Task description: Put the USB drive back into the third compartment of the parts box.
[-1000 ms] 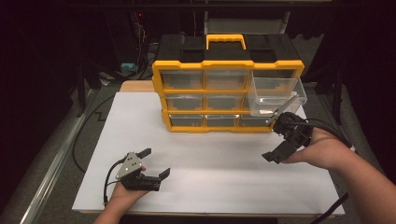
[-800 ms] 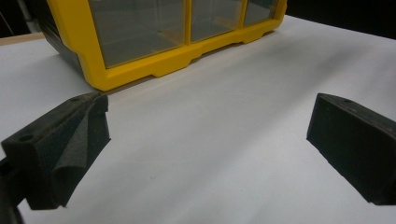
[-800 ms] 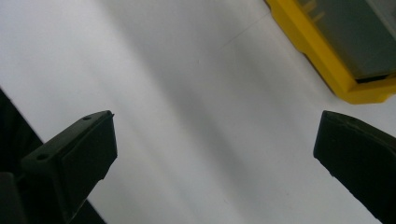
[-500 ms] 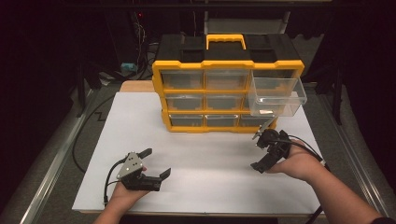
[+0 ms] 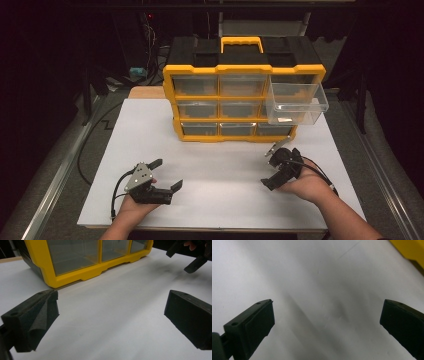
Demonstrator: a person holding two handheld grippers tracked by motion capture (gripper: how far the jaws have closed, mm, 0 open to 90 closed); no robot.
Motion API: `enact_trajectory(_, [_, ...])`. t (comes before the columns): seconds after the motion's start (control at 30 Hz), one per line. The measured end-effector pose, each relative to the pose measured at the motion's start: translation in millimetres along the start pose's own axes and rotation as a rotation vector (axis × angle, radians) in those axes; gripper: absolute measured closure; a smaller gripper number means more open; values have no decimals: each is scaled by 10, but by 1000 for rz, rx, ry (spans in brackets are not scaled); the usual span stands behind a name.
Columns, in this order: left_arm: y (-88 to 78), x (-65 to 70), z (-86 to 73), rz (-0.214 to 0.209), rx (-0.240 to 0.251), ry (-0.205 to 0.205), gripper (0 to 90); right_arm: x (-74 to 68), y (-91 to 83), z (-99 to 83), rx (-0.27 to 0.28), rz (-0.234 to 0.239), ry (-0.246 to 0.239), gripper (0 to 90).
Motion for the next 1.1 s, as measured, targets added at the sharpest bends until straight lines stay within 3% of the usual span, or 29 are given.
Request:
enact_trajectory(0.03, [0, 0, 0, 0, 0, 0, 5, 0, 0, 0, 0, 0, 0, 0])
enact_trajectory(0.07, [-2, 6, -3, -4, -7, 3, 5, 0, 5, 5, 53, 1, 16, 0])
enact_trajectory(0.13, [-2, 5, 0, -1, -11, 5, 4, 4, 22, 8, 106, 0, 21, 0])
enact_trajectory(0.17, [-2, 5, 0, -1, -11, 5, 4, 4, 22, 8, 106, 0, 21, 0])
enact_trajectory(0.2, [0, -6, 7, -6, -12, -20, 4, -5, 44, 4, 166, 13, 40, 0])
enact_trajectory(0.23, [0, -6, 7, -6, -12, -20, 4, -5, 44, 4, 166, 13, 40, 0])
enact_trajectory(0.27, [0, -16, 5, -10, -18, -32, 4, -13, 68, -5, 221, 6, 43, 0])
enact_trajectory(0.3, [0, -16, 5, -10, -18, -32, 4, -13, 68, -5, 221, 6, 43, 0])
enact_trajectory(0.33, [3, -21, 0, -3, -25, -26, 4, -32, 82, -9, 306, 35, 82, 0])
enact_trajectory(0.37, [3, -21, 0, -3, -25, -26, 4, -32, 82, -9, 306, 35, 82, 0])
enact_trajectory(0.47, [10, -33, 1, 6, -27, -30, 4, -59, 92, -13, 386, 12, 83, 0])
enact_trajectory(0.5, [11, -39, -2, 11, -31, -26, 4, -82, 88, -9, 441, 21, 97, 0])
enact_trajectory(0.53, [14, -45, -6, 14, -36, -24, 4, -82, 88, -9, 441, 21, 97, 0])
enact_trajectory(0.57, [14, -51, -6, 15, -39, -25, 4, -104, 66, -4, 490, 23, 106, 0])
enact_trajectory(0.7, [17, -79, 10, 26, -32, -19, 5, -126, 22, 6, 560, 8, 102, 0])
enact_trajectory(0.77, [22, -94, 7, 27, -37, -23, 4, -154, -17, 2, 640, 14, 119, 0])
enact_trajectory(0.83, [25, -110, 7, 31, -37, -27, 4, -182, -43, -13, 685, 10, 115, 0])
enact_trajectory(1.1, [52, -171, -10, 44, -54, -59, 4, -235, -165, -159, 776, -29, 102, 0])
Point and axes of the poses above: each handheld gripper's, and its own axes: y roughly forward along the jaws, z roughly out of its top, x roughly to its right, the point moved 6 cm from there along y, roughly forward along the jaws, and after that the axes turned 10 degrees about z, right-handed, at the moved point
